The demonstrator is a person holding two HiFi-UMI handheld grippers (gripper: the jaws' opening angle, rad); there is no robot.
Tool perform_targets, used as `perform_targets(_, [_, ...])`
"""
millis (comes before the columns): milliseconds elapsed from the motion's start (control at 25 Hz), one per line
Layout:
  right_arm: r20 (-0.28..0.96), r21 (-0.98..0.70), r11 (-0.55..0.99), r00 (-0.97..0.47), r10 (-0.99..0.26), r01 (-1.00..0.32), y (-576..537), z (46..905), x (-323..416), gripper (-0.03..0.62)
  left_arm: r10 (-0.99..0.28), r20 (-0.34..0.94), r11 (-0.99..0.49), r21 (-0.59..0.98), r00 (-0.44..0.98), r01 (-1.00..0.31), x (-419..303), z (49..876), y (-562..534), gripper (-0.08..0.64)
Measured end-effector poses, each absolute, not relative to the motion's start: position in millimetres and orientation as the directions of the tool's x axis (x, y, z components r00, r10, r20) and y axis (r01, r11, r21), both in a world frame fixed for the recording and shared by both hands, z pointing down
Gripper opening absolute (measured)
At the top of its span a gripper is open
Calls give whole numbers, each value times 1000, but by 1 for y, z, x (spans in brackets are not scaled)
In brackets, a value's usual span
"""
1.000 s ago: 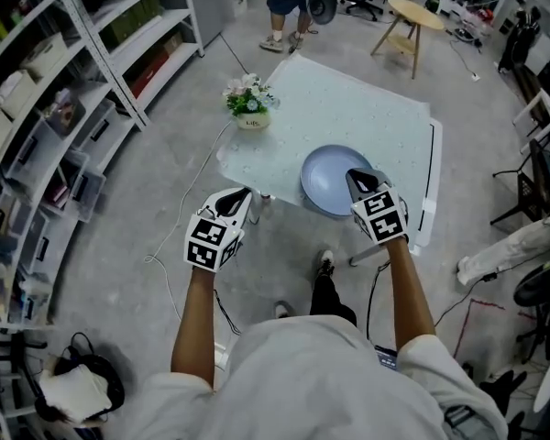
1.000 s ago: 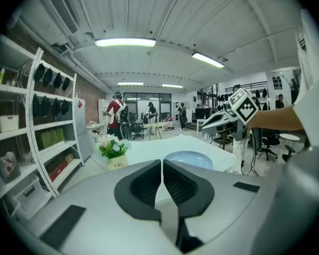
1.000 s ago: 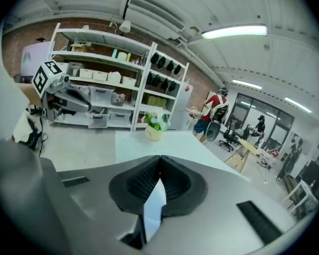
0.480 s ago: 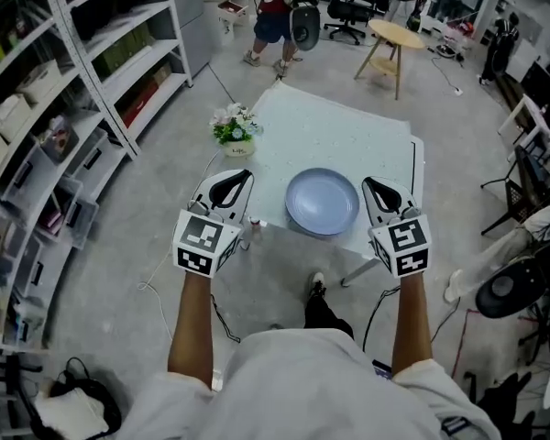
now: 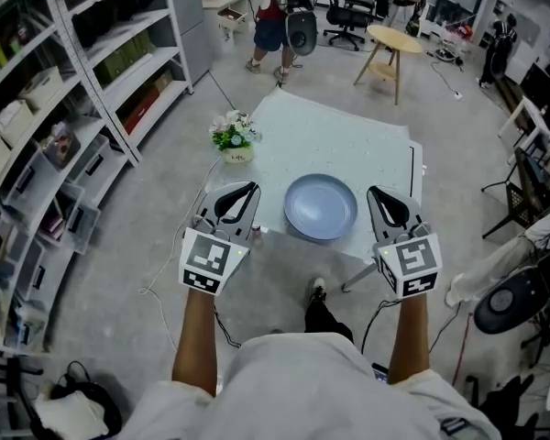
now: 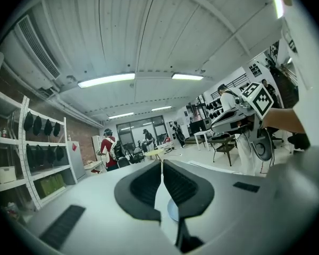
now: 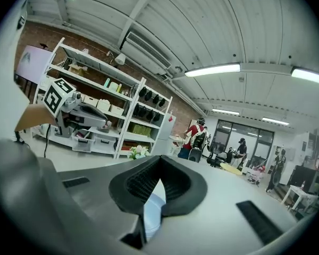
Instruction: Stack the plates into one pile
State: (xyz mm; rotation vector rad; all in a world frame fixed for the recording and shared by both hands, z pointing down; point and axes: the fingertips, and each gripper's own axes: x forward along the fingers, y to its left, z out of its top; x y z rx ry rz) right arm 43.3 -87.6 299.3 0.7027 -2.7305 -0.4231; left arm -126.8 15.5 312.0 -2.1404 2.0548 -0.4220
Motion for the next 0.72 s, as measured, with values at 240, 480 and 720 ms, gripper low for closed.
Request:
perform_targets(240, [213, 358, 838, -838, -502, -411, -87, 305, 42, 12, -994, 108, -58, -287, 27, -956, -126, 319, 16, 29])
perform_targets(480, [237, 361, 833, -822, -518, -420, -93, 313, 45, 12, -992, 119, -72, -283, 39, -956, -127, 325, 15, 29])
perform_targets(720, [250, 350, 839, -822, -512, -416, -93, 320, 41, 12, -990, 129, -87, -281, 52, -956, -127, 330, 10, 29])
